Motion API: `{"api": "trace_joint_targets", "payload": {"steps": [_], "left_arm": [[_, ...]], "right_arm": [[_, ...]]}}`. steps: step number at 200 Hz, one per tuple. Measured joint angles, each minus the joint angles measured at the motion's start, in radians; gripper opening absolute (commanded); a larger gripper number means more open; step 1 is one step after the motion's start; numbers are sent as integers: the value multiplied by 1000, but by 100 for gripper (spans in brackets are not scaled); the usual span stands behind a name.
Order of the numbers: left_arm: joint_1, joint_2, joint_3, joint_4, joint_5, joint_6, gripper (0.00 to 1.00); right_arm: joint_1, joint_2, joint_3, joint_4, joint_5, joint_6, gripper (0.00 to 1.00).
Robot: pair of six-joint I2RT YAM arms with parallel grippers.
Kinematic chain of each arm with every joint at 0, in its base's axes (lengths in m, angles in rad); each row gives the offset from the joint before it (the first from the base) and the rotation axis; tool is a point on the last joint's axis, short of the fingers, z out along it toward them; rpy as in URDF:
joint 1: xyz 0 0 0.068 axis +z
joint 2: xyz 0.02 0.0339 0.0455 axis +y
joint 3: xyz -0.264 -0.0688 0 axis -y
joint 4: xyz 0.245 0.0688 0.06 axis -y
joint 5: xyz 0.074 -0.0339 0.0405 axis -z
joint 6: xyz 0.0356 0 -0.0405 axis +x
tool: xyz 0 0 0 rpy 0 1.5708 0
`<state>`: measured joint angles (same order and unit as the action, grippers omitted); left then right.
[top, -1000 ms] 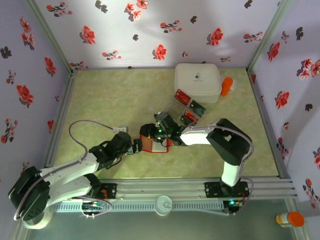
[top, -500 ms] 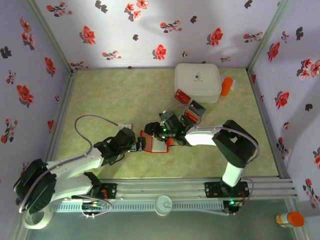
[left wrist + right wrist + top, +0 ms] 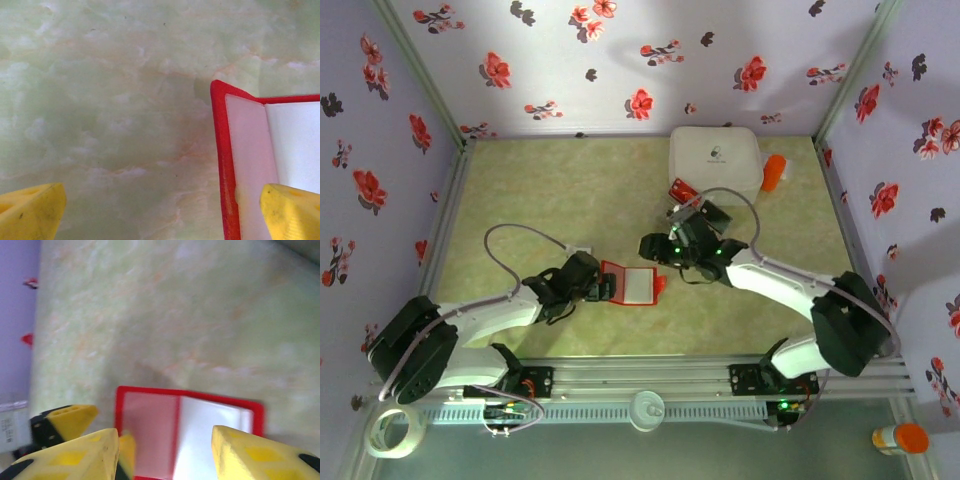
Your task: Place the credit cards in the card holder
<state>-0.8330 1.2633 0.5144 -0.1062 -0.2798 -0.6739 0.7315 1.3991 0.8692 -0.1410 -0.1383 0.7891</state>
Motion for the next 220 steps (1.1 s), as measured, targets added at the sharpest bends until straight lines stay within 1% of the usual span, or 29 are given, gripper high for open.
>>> {"api": "trace_joint_targets", "payload": {"steps": [22, 45, 81, 113, 133, 169, 220], "left_arm": [[0, 0, -14, 0, -11, 0, 100], [0, 1, -32, 0, -20, 0, 100], [0, 12, -43, 0, -29, 0, 100], [0, 15, -46, 1, -34, 0, 100], [0, 15, -46, 1, -34, 0, 100], [0, 15, -47, 1, -34, 0, 100], [0, 15, -59, 9, -34, -1, 100]], "right_arm": [[-37, -15, 72, -174, 87, -132, 52], [-63, -1, 136, -320, 171, -254, 50], [-71, 84, 220, -475, 278, -391, 46], [-71, 158, 274, -552, 340, -470, 42], [-71, 192, 303, -586, 382, -505, 37], [-71, 255, 343, -612, 445, -546, 32], [-71, 332, 381, -626, 479, -570, 30]]}}
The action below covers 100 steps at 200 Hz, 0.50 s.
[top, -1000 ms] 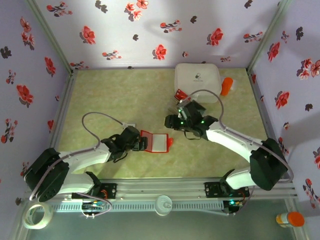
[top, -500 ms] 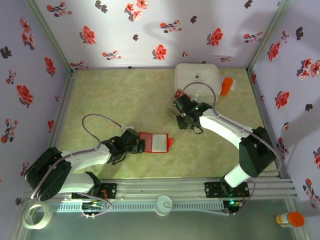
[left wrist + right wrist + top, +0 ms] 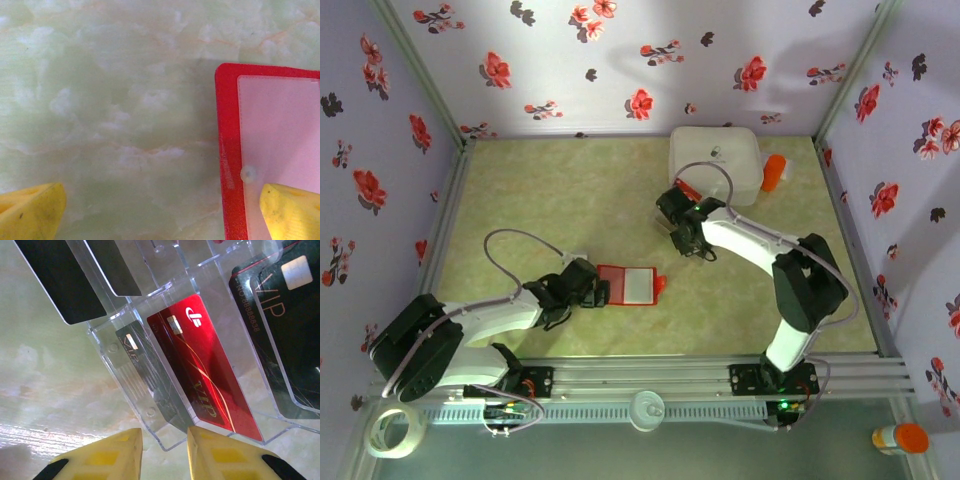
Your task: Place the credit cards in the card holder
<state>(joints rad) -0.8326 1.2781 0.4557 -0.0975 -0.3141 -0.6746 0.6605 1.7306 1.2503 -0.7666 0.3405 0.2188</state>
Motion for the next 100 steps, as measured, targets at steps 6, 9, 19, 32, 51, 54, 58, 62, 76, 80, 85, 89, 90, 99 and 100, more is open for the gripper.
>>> {"api": "trace_joint_targets", "payload": {"steps": [6, 9, 19, 32, 51, 54, 58, 62, 76, 80, 85, 89, 90, 99, 100], "left_arm": [[0, 0, -1, 0, 0, 0, 100], [0, 0, -1, 0, 0, 0, 100], [0, 0, -1, 0, 0, 0, 100], [0, 0, -1, 0, 0, 0, 100], [0, 0, -1, 1, 0, 0, 100], [0, 0, -1, 1, 0, -1, 100], [0, 0, -1, 2, 0, -1, 100], [0, 0, -1, 3, 0, -2, 100], [0, -1, -1, 6, 0, -3, 100], [0, -1, -1, 7, 0, -3, 100], [0, -2, -1, 8, 0, -3, 100], [0, -2, -1, 8, 0, -3, 100], [0, -2, -1, 7, 0, -3, 100], [0, -2, -1, 7, 0, -3, 100], [0, -2, -1, 8, 0, -3, 100]], "right_arm": [[0, 6, 5, -1, 2, -2, 30], [0, 10, 8, -2, 3, -3, 30], [0, 21, 19, -2, 5, -4, 30], [-2, 37, 31, -2, 8, -10, 29], [-3, 54, 38, -2, 13, -11, 29], [-4, 56, 38, -3, 13, -11, 29], [-4, 58, 38, -3, 13, -11, 29], [-5, 62, 38, -3, 14, -11, 29], [-8, 72, 38, -3, 18, -11, 29], [-8, 75, 38, -3, 19, -11, 29], [-9, 78, 38, -3, 20, -11, 29], [-11, 80, 38, -3, 20, -11, 29], [-11, 80, 38, -3, 20, -11, 29], [-12, 84, 38, -3, 20, -11, 28], [-12, 84, 38, -3, 20, -11, 28]]}}
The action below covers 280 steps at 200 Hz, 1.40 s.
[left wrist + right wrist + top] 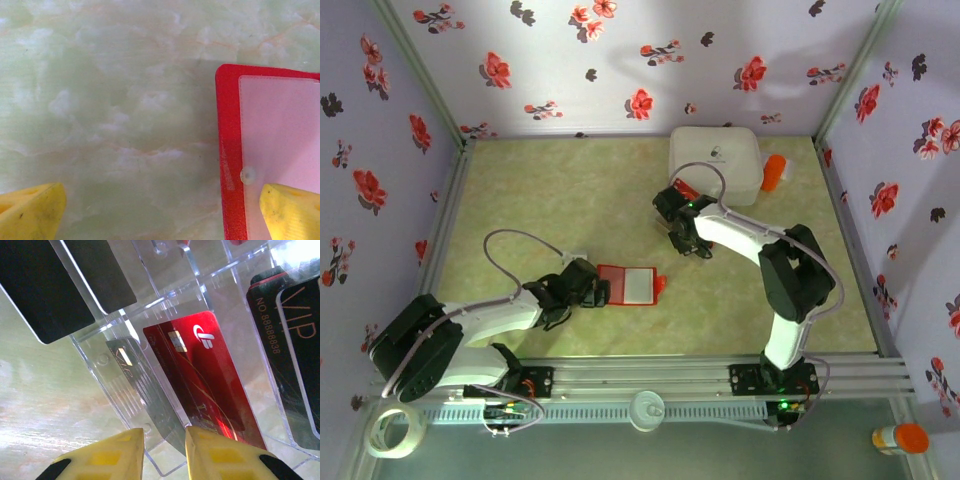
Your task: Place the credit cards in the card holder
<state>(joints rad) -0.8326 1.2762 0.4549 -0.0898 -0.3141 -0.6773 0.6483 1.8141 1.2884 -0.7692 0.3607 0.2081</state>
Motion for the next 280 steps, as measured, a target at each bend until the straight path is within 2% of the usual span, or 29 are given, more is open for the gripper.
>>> {"api": "trace_joint_targets", "payload": {"steps": [62, 148, 280], "left_arm": [[0, 0, 0, 0, 0, 0, 100], [0, 0, 0, 0, 0, 0, 100], [0, 0, 0, -1, 0, 0, 100]], "right_arm": [[-1, 0, -10, 1, -3, -19, 18], [-1, -65, -12, -11, -7, -26, 33], [-3, 9, 10, -22, 29, -52, 32]]}}
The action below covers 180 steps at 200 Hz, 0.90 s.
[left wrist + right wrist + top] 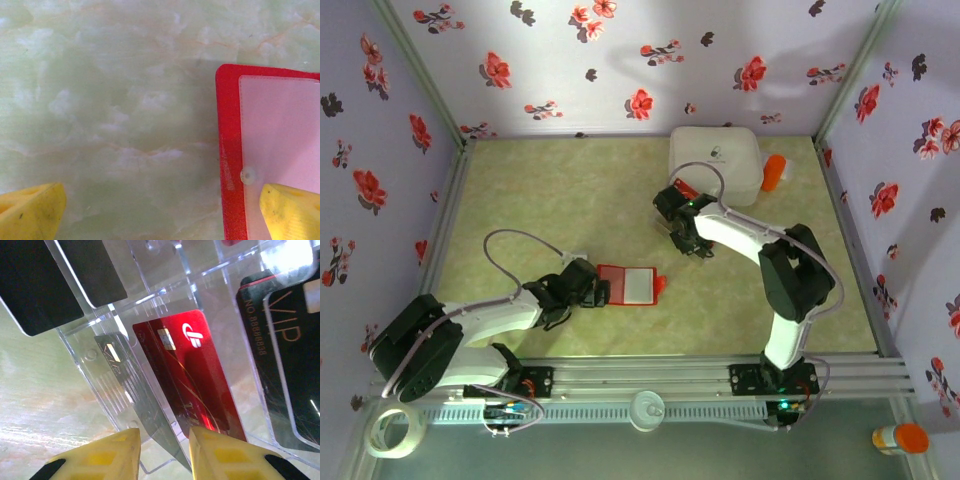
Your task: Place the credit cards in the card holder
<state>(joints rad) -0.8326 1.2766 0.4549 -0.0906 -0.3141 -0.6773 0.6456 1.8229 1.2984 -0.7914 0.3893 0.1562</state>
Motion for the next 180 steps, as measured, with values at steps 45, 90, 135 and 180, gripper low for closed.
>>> {"api": "trace_joint_targets", "payload": {"steps": [45, 90, 135, 180], "left_arm": [[0, 0, 0, 0, 0, 0, 100], [0, 0, 0, 0, 0, 0, 100], [0, 0, 0, 0, 0, 0, 100], [0, 0, 0, 0, 0, 0, 100]], "right_arm": [[0, 32, 3, 0, 0, 0, 28], [0, 32, 3, 0, 0, -8, 24], [0, 32, 5, 0, -2, -18, 19], [0, 27, 6, 0, -24, -38, 13]]}}
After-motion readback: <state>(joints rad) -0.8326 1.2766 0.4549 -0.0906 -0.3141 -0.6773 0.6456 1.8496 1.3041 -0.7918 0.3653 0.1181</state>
